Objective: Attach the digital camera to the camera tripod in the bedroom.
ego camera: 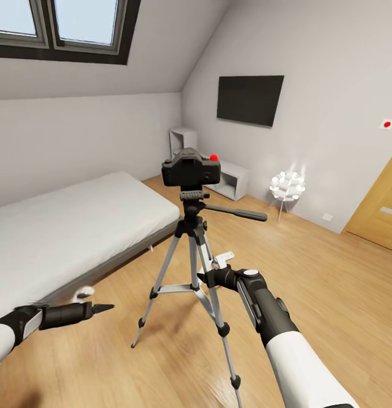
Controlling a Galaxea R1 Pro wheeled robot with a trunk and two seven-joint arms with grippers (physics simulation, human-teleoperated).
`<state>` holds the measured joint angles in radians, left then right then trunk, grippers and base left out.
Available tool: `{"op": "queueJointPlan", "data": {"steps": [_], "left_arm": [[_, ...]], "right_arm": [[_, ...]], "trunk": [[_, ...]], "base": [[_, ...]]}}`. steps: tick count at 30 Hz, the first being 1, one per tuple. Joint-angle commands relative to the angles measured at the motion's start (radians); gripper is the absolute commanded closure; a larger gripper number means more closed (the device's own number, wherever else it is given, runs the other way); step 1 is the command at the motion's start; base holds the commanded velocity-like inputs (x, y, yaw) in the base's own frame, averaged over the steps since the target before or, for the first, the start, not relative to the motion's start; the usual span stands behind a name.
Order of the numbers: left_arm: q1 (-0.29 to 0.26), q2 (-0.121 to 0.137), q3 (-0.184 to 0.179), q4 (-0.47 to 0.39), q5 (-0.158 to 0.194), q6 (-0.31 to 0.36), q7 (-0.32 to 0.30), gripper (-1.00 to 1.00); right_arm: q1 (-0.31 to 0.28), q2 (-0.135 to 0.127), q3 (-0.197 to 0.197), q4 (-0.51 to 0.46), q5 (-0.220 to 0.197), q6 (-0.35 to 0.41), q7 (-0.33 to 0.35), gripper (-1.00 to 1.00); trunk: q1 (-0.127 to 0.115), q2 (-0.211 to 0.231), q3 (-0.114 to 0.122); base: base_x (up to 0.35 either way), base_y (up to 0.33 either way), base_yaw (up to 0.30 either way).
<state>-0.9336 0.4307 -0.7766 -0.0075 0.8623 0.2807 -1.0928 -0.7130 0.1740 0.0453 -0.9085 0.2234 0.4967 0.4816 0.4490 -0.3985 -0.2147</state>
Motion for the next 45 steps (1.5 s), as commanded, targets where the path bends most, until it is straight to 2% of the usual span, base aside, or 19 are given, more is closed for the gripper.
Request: {"op": "queueJointPlan", "data": {"steps": [1,2,6,7,10,11,12,13,14,17,19,24,29,34,45], "left_arm": [[0.012,-0.003,-0.007,0.0,0.043,0.007,0.02,-1.0],[0.035,-0.009,-0.007,0.002,0.089,0.002,0.06,-1.0],[0.077,-0.032,-0.007,0.003,0.141,-0.004,0.122,-1.0],[0.099,-0.051,-0.006,0.004,0.154,-0.007,0.15,-1.0],[0.138,-0.083,-0.006,0.004,0.166,-0.009,0.199,-1.0],[0.164,-0.105,-0.006,0.004,0.169,-0.01,0.245,-1.0],[0.176,-0.115,-0.006,0.004,0.171,-0.011,0.272,-1.0],[0.181,-0.12,-0.004,-0.002,0.176,-0.017,0.277,-1.0],[0.175,-0.126,-0.003,-0.007,0.181,-0.019,0.283,-1.0],[0.158,-0.113,0.0,-0.011,0.183,-0.01,0.292,-1.0],[0.147,-0.102,0.0,-0.013,0.176,-0.001,0.281,-1.0],[0.119,-0.074,-0.002,-0.003,0.172,0.027,0.253,-1.0],[0.092,-0.067,-0.002,0.004,0.17,0.038,0.236,-1.0],[0.091,-0.075,-0.003,0.006,0.168,0.041,0.264,-1.0],[0.156,-0.134,-0.003,0.005,0.174,0.018,0.326,-1.0]], "right_arm": [[0.0,0.0,0.0,0.026,0.025,-0.006,-0.026,1.0],[0.0,0.0,0.0,0.026,0.025,-0.006,-0.026,1.0],[0.0,0.0,0.0,0.026,0.025,-0.006,-0.026,1.0],[0.0,0.0,-0.001,0.027,0.024,-0.006,-0.026,1.0],[0.0,0.0,-0.001,0.028,0.024,-0.006,-0.027,1.0],[0.0,0.0,0.0,0.03,0.024,-0.006,-0.027,1.0],[0.0,0.0,-0.001,0.031,0.024,-0.006,-0.027,1.0],[0.005,-0.005,0.0,-0.006,0.014,0.009,0.001,1.0],[0.011,-0.011,0.0,-0.012,0.006,0.015,0.0,1.0],[0.01,-0.005,0.0,-0.032,-0.005,0.024,-0.001,1.0],[0.001,0.0,0.004,-0.027,0.018,0.013,-0.003,1.0],[-0.006,0.0,0.007,-0.004,0.026,-0.005,-0.003,1.0],[-0.006,0.0,0.007,0.006,0.023,-0.016,-0.003,1.0],[-0.006,0.0,0.005,0.005,0.022,-0.018,-0.004,1.0],[-0.006,0.0,0.004,0.003,0.021,-0.018,-0.003,1.0]], "trunk": [[0.001,-0.001,-0.002],[0.001,-0.001,-0.002],[0.001,-0.001,-0.002],[0.001,-0.001,-0.002],[0.001,-0.001,-0.002],[0.001,-0.001,-0.002],[0.001,-0.001,-0.002],[0.001,-0.001,-0.002],[0.001,-0.001,-0.002],[0.001,-0.001,-0.002],[0.001,-0.001,-0.002],[0.001,-0.001,-0.002],[0.001,-0.001,-0.002],[0.001,-0.001,-0.002],[0.001,-0.001,-0.002]], "base": [[0.02,0.024,0.0],[0.013,0.015,0.0],[0.007,0.009,0.0],[0.003,0.004,0.0],[0.002,0.003,0.0],[0.001,0.001,0.0],[0.001,0.001,0.0],[0.0,0.0,0.0],[0.0,0.0,0.0],[0.0,0.0,0.0],[0.0,0.0,0.0],[0.0,0.0,0.0],[0.0,0.0,0.0],[0.0,0.0,0.0],[0.0,0.0,0.0]]}}
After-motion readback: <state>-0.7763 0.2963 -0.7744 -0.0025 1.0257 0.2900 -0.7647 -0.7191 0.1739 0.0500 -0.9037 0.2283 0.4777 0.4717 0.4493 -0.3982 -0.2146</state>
